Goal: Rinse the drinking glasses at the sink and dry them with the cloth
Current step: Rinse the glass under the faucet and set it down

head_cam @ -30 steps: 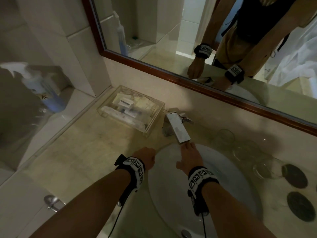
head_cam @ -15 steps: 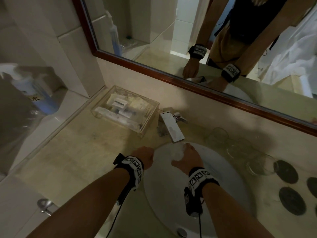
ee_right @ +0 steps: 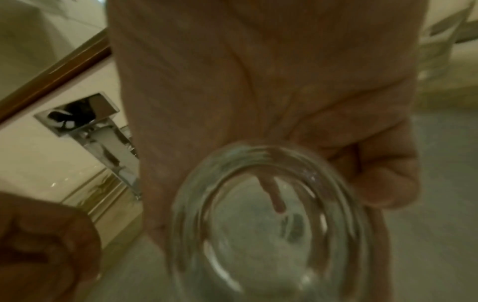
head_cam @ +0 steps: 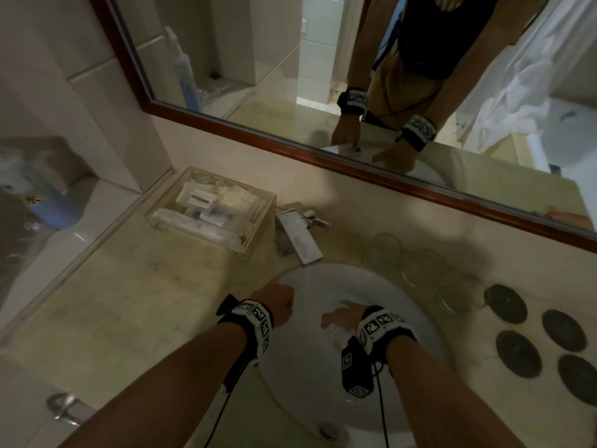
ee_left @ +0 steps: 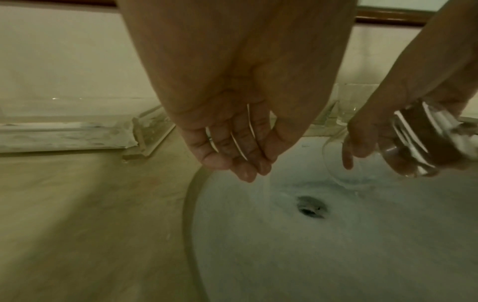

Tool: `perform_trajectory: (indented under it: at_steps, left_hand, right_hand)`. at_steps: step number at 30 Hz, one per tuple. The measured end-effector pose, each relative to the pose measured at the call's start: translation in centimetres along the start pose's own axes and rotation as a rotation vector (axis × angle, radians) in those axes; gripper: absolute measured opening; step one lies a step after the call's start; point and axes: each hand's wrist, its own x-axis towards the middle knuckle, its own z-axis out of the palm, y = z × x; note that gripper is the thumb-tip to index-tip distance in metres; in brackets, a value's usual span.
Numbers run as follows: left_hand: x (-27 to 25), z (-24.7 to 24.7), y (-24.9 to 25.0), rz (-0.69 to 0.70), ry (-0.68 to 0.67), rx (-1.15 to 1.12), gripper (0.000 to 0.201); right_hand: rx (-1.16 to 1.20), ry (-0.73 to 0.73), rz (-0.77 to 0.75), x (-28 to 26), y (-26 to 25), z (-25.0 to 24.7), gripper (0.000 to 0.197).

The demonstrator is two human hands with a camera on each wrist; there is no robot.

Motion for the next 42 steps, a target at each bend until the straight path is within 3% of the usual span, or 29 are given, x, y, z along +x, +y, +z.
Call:
perform_trajectory:
  at_steps: [3, 7, 10, 12, 13, 16, 19, 21, 23, 27, 31, 34, 36, 40, 42]
  left_hand:
    - [0.1, -0.2, 0.5, 0.013, 0.004, 0.002, 0.004]
    - [0.2, -0.7, 0.7, 0.007, 0.01, 0.02, 0.006]
    - [0.1, -1.2, 0.7, 0.0, 0.022, 0.039, 0.006]
    - [-0.1, -1.6, 0.4, -0.014, 0.029, 0.043, 0.007]
    - [-0.1, -1.8, 0.2, -0.024, 0.033, 0.043, 0.009]
    - [-0.1, -2.2, -0.8, -0.041, 0.044, 0.044, 0.009]
    - [0.1, -2.9, -1.4, -0.054, 0.045, 0.044, 0.007]
    - [0.2, -3.2, -1.8, -0.061, 0.058, 0.042, 0.006]
    - [0.2, -3.4, -2.2, -0.069, 0.062, 0.038, 0.006]
    - [0.3, -3.5, -2.9, -0.074, 0.055, 0.028, 0.006]
    - [0.4, -3.3, -3.4, -0.089, 0.069, 0.023, 0.012]
    - [0.5, -3.2, -3.2, -0.098, 0.072, 0.039, 0.017]
    - [0.5, -3.1, -3.1, -0.102, 0.08, 0.038, 0.02]
    - [0.4, -3.1, -2.9, -0.111, 0.084, 0.045, 0.02]
    - [0.4, -3.0, -2.9, -0.113, 0.09, 0.036, 0.019]
  right_hand:
    - [0.027, 0.14, -0.008, -0.4, 1.1, -1.4, 0.113]
    - [0.082, 0.377, -0.142, -0.9, 1.5, -3.2, 0.117]
    - [0.166, 0.427, -0.256, -0.5, 0.4, -4.7, 0.091]
    - [0.379, 0.42, -0.357, 0.1, -0.8, -5.3, 0.061]
    - [0.48, 0.413, -0.393, 0.1, -1.6, -5.6, 0.054]
    - [0.637, 0.407, -0.485, 0.2, -3.6, -6.3, 0.063]
    - [0.585, 0.454, -0.576, -0.2, -5.4, -6.9, 0.061]
    - [0.57, 0.442, -0.612, 0.5, -6.3, -7.0, 0.074]
    - [0.605, 0.42, -0.628, 1.7, -6.8, -7.0, 0.081]
    - [0.613, 0.381, -0.595, 2.5, -7.1, -6.9, 0.077]
    - [0.603, 0.356, -0.587, 7.2, -6.2, -7.3, 0.078]
    - [0.623, 0.35, -0.599, 6.0, -6.6, -7.6, 0.075]
    - [0.611, 0.345, -0.621, 2.1, -7.2, -7.6, 0.072]
    - [0.65, 0.319, -0.637, -1.4, -7.5, -7.4, 0.05]
    - [0.631, 0.336, -0.657, -2.3, -7.3, -7.5, 0.049]
